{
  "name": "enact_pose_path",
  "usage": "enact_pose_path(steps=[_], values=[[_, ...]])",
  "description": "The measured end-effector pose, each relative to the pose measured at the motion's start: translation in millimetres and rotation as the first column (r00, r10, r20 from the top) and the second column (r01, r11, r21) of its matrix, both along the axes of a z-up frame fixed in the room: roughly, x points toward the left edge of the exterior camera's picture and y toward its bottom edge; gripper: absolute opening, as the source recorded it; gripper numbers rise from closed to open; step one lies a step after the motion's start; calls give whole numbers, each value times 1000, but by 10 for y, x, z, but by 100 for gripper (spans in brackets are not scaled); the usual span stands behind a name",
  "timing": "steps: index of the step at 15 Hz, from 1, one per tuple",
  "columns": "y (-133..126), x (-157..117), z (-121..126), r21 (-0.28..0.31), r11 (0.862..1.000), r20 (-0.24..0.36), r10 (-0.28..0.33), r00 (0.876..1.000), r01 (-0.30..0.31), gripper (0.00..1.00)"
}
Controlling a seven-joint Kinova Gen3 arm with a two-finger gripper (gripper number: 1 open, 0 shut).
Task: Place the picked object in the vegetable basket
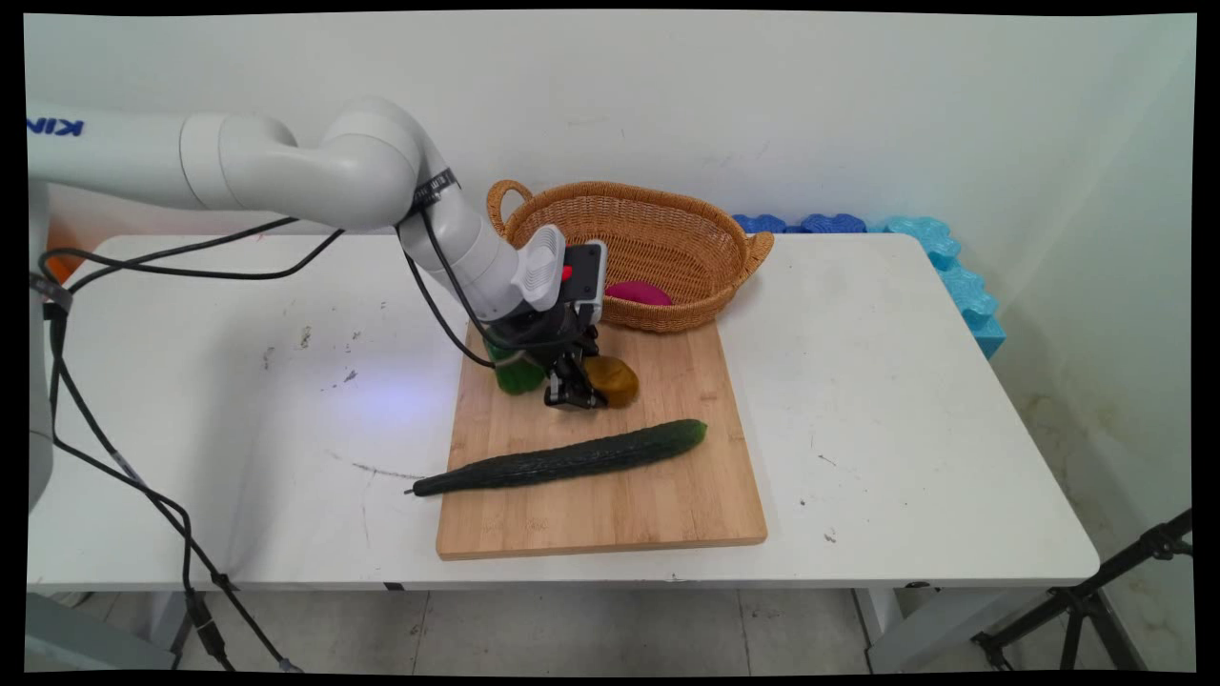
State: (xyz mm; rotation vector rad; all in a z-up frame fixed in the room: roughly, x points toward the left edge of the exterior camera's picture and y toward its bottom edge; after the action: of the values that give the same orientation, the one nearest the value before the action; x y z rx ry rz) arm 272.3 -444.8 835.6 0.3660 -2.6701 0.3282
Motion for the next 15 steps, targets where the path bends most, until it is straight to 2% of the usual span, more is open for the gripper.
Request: enact_pose_path(steps=[3, 7, 13, 15], values=[[-15, -12, 116, -3, 1000, -23, 29, 999, -29, 0], [-100, 4, 390, -22, 994, -68, 109, 992, -111, 0], [-328, 55, 774, -49, 967, -139, 243, 960, -251, 0], [-435, 88, 865, -59, 953, -158, 286, 945, -298, 0]])
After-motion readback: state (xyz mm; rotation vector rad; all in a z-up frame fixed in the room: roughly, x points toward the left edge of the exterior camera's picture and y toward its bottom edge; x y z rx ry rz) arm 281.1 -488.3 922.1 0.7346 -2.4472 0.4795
